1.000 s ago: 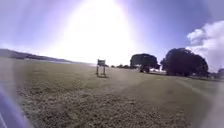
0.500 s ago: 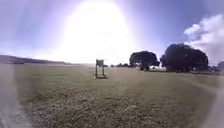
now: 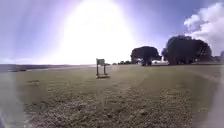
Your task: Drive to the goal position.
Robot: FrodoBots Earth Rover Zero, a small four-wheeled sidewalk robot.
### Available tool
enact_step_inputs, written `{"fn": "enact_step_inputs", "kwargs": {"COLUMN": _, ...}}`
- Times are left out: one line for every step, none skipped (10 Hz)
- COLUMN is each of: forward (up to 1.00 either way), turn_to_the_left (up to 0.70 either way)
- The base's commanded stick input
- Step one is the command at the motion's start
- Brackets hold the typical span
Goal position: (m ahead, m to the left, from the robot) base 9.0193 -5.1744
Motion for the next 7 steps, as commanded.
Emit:
{"fn": "enact_step_inputs", "kwargs": {"forward": 0.7, "turn_to_the_left": -0.14}}
{"fn": "enact_step_inputs", "kwargs": {"forward": 0.7, "turn_to_the_left": -0.14}}
{"fn": "enact_step_inputs", "kwargs": {"forward": 0.7, "turn_to_the_left": -0.14}}
{"fn": "enact_step_inputs", "kwargs": {"forward": 0.7, "turn_to_the_left": -0.14}}
{"fn": "enact_step_inputs", "kwargs": {"forward": 0.7, "turn_to_the_left": -0.14}}
{"fn": "enact_step_inputs", "kwargs": {"forward": 0.7, "turn_to_the_left": -0.14}}
{"fn": "enact_step_inputs", "kwargs": {"forward": 0.7, "turn_to_the_left": -0.14}}
